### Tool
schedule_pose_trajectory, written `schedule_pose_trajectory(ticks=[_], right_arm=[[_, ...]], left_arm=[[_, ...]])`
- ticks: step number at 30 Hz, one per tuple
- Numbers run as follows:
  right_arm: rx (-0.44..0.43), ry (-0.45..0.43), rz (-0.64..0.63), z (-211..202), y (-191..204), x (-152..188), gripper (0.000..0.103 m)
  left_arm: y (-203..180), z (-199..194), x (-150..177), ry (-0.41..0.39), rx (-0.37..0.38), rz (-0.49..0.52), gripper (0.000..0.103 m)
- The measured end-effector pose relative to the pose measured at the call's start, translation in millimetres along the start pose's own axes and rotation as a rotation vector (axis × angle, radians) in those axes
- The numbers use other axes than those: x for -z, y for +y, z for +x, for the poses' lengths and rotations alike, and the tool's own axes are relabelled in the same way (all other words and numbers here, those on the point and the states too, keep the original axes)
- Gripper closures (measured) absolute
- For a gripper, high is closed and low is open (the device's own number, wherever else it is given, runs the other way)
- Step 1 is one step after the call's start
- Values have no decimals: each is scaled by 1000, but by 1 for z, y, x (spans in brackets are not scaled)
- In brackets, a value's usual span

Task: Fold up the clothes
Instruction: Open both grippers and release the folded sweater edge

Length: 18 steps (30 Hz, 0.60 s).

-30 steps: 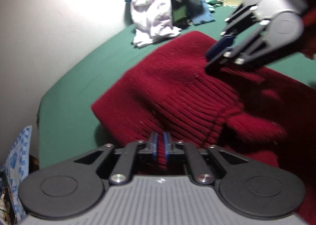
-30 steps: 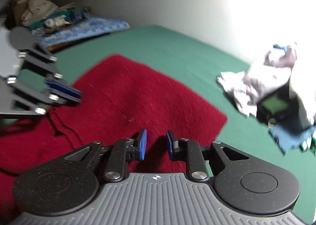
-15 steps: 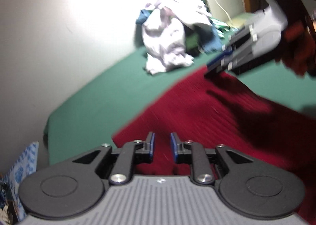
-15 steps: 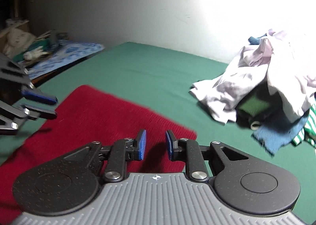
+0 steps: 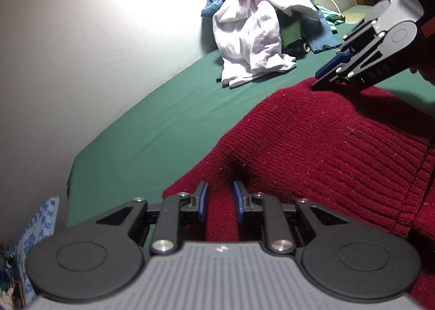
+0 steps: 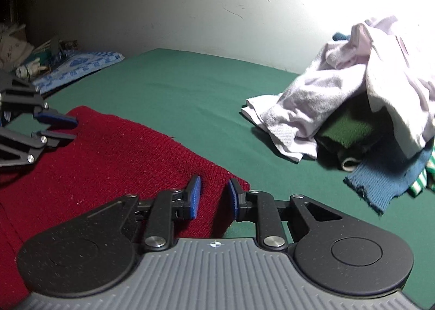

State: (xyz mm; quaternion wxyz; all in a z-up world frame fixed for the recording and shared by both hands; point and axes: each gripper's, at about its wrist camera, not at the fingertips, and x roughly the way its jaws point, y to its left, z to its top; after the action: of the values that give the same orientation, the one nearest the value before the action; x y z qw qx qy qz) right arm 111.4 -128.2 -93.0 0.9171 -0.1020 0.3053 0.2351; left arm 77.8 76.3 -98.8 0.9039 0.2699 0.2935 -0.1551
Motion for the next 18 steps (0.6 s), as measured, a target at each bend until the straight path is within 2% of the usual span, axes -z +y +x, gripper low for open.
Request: schedule_pose_trajectory(ticks=[3,6,11,14,17,18], right_arm=[[-12,-60,72,-17,-1,-17,82],[-48,-99,47,-17,13,-33,82],[-40,3,24,25,26,-28,82],[-35,10,51,25,20,-30,82],[-9,0,83,-4,18,-36,70],[-1,-7,85,-17,18,-36,65]], left_arm=[[11,-12,-11,-35,0,-4,75],[17,-13,-21,-68,-14,-14,70],[20,6,-22,-42,-18,-51,69],[21,9,-20,-37,-15,-75,69],[23,8,-18,-36,-13,-102,67],[26,0,-17,-43,-15,-117,59]])
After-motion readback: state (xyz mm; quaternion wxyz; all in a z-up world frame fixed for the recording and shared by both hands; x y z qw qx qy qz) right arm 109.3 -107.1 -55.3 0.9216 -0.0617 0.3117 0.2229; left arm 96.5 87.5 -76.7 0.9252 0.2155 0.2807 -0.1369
